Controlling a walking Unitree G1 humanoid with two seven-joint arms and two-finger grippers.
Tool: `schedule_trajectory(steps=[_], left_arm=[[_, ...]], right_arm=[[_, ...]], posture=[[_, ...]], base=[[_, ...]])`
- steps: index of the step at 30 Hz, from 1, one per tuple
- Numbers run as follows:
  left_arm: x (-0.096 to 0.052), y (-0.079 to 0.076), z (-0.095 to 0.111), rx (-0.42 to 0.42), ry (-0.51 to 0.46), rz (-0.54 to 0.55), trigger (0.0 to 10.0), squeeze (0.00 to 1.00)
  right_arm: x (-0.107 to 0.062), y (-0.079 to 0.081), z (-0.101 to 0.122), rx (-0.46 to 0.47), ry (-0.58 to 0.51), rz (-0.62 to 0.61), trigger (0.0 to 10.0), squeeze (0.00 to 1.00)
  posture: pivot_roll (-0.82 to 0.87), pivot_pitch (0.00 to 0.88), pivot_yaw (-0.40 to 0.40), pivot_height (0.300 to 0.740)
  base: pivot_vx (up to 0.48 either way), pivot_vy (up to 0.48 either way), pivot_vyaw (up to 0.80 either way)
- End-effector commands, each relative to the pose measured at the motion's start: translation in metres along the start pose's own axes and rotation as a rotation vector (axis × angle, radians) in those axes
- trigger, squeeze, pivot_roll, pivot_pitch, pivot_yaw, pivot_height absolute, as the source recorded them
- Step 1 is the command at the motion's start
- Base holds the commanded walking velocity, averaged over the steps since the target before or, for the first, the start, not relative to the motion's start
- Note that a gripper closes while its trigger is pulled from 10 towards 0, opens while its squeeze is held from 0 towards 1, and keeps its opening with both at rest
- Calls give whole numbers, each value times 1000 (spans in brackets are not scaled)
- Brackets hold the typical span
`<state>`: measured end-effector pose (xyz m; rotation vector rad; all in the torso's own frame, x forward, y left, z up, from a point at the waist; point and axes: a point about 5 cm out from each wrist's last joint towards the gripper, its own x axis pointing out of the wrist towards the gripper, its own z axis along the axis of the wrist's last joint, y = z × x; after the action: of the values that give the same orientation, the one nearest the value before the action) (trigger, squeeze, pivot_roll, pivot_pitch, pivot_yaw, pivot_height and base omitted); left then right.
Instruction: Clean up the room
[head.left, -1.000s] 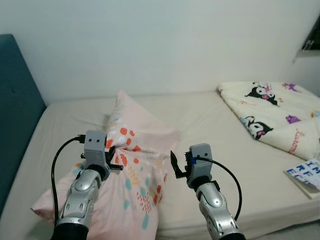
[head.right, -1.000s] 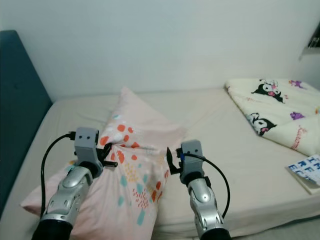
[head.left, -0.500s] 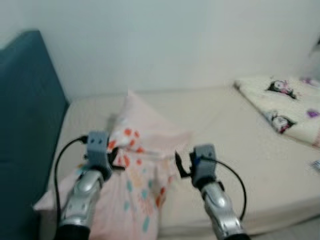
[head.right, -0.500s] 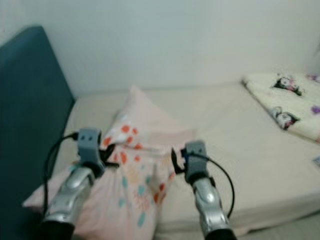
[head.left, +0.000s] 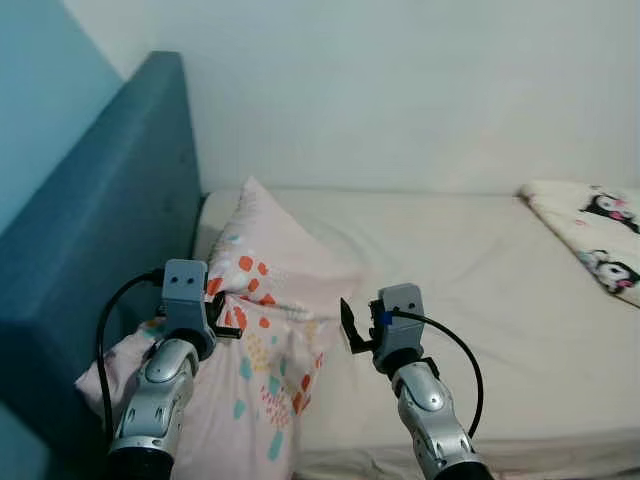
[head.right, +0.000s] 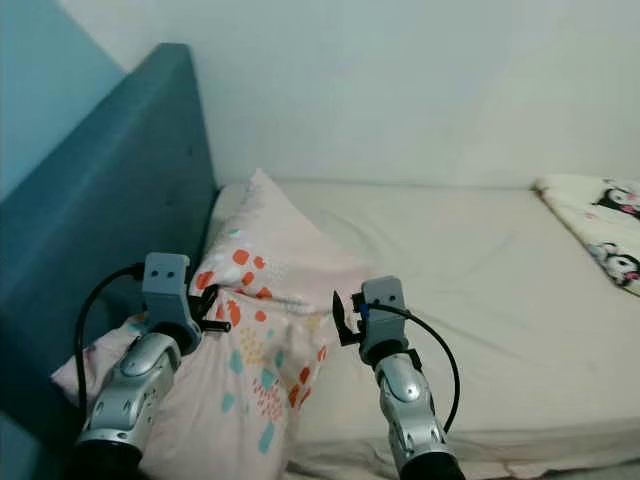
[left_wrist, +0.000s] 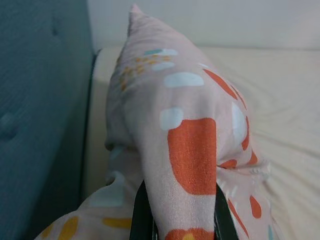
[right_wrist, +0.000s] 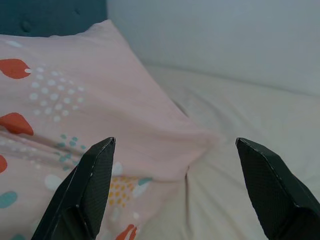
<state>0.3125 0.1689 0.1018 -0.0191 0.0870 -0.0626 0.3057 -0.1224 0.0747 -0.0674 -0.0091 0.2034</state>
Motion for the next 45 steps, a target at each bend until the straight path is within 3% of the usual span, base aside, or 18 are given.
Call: schedule_trajectory(steps=[1,15,18,27,45], left_arm=[[4,-9,19,1,-79,-31,10000,0],[5,-14,19,4,-80,-74,10000,0],[5,-15,20,0,-85,-72,10000,0],[5,-16,20,-40,-85,-53,10000,0],[2,-28,23,-9,-117,-120,10000,0]], right_arm=[[-4,-8,-5,8,10,-35,10000,0],[-6,-6,-6,28,5,-50,10000,0],[-6,-5,-5,-7,-2,-27,10000,0],[-6,-3,-3,-40,-3,10,10000,0],[-9,-7,-3,-14,-11,-5,10000,0]], posture=[[31,0,-52,740],[31,0,-38,740],[28,0,-39,740],[25,0,-48,740],[17,0,-46,740]], base=[[0,0,0],[0,0,0],[0,0,0],[0,0,800],[0,0,760]])
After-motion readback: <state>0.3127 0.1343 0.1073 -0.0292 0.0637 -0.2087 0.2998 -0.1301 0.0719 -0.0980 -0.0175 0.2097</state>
